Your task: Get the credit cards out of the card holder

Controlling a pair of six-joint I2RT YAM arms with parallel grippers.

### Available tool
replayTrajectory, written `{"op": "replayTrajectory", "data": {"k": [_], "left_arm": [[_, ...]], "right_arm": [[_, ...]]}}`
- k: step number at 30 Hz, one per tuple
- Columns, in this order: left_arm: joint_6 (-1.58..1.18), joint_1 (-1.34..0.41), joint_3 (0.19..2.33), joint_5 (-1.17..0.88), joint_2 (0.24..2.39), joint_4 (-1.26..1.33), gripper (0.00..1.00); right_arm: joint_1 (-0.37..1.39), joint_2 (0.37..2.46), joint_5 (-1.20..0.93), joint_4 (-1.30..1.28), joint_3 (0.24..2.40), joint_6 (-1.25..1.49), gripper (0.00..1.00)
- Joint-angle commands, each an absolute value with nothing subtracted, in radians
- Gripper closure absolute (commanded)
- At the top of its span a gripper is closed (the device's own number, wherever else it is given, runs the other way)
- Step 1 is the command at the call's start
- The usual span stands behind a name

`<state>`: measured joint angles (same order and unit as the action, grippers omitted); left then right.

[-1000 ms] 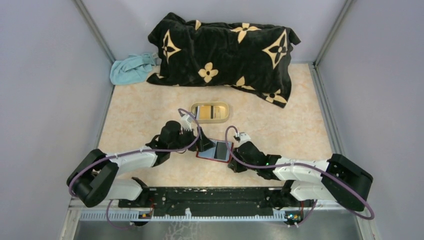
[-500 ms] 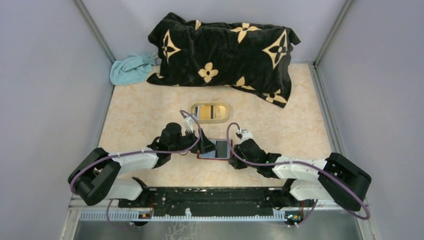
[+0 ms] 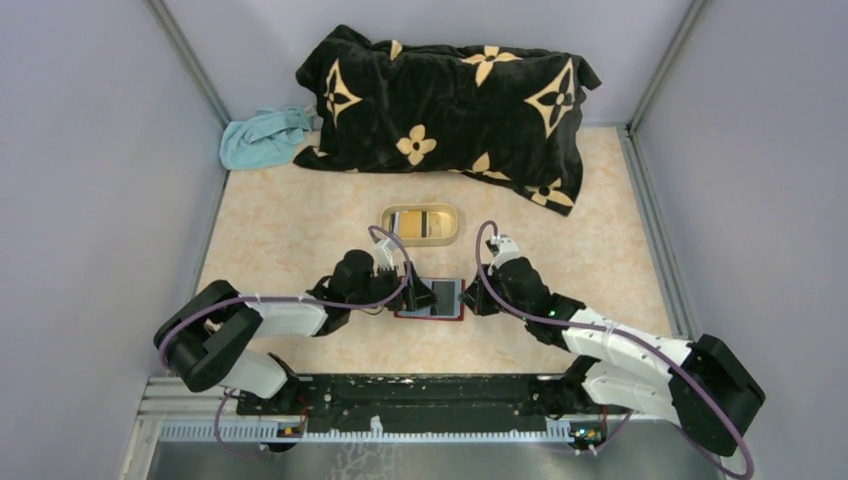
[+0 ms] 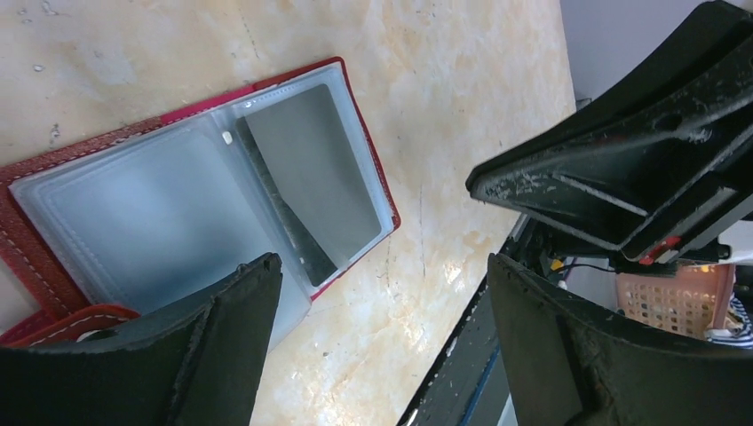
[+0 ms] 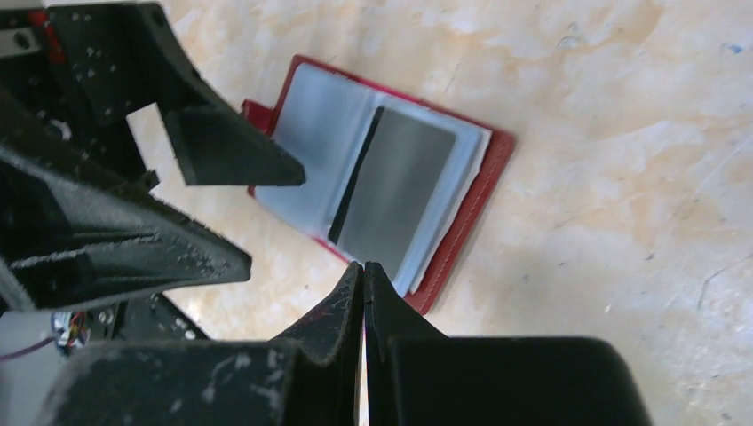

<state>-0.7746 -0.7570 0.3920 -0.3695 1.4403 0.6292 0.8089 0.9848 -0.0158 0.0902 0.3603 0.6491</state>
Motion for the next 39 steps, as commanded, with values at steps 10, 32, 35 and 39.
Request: {"op": "replayTrajectory", "data": {"k": [10,32,35,39], "left_arm": [[-0.777,-0.76,0.379,-0.331,1.513,0.701,0.08],[-0.758,-0.759,0.401,-0.344,1.562,0.698,0.07],[-0.765,-0.759,0.415,-0.362,1.601,0.723,0.07],[-0.794,-0.759,0.418,-0.395,1.645,0.791,0.11]], "right_arm": [[0.767,1.213,-0.06,0.23,0.46,0.605,1.0],[0.738,1.364,-0.078,0.319,0.37,0.612,1.0],[0.737,1.373,-0.084,0.33,0.368,0.614,1.0],[0.736,1.384,-0.088,0.345,0.361,0.62,1.0]]}}
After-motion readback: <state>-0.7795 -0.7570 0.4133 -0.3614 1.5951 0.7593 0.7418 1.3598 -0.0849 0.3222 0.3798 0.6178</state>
